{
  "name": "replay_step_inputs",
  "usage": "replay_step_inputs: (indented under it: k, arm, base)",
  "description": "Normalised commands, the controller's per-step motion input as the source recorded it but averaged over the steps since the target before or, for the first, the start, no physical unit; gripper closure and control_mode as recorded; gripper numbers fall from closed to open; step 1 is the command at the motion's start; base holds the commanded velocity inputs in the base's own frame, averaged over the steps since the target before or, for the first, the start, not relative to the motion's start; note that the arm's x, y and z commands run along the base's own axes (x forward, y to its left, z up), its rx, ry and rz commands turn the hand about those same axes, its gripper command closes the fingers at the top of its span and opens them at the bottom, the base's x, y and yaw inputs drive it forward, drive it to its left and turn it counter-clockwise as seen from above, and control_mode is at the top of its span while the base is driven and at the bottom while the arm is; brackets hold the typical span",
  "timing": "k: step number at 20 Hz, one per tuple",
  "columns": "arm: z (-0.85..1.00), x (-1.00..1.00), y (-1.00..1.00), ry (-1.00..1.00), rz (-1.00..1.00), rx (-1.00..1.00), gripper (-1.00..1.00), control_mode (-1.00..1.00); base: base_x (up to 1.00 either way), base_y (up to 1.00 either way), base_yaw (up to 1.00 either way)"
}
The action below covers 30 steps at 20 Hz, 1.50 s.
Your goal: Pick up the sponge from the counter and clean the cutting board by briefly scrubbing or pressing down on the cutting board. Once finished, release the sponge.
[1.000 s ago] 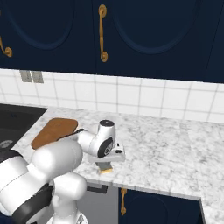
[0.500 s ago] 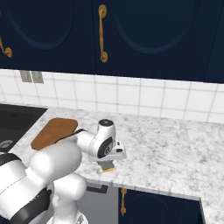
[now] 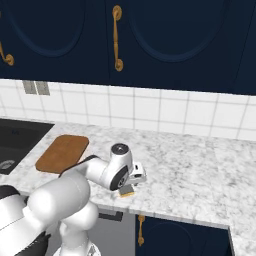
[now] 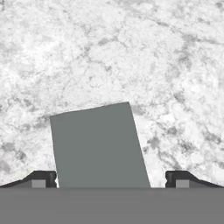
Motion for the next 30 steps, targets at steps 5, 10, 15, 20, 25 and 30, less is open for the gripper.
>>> replay_step_inputs:
  k: [5, 10, 15, 20, 25, 30]
  arm:
    - [-0.19, 0.06, -0.01, -0.13, 0.0, -0.03, -1.0, -1.0]
    - [-0.28, -0.09, 0.0, -0.01, 0.0, -0.02, -1.0, -1.0]
    - [-0.19, -0.2, 0.0, 0.0, 0.0, 0.0, -1.0, -1.0]
    - [-0.15, -0.28, 0.0, 0.0, 0.0, 0.0, -1.0, -1.0]
    - [-0.2, 0.12, 0.14, 0.0, 0.0, 0.0, -1.0, -1.0]
    - [-0.36, 0.28, 0.33, 0.01, 0.0, -0.01, -1.0, -1.0]
  base:
    - [0.0, 0.0, 0.0]
    - [0.0, 0.0, 0.0]
    - [0.0, 0.0, 0.0]
    - [0.0, 0.0, 0.0]
    - [0.0, 0.0, 0.0]
    - [0.0, 0.0, 0.0]
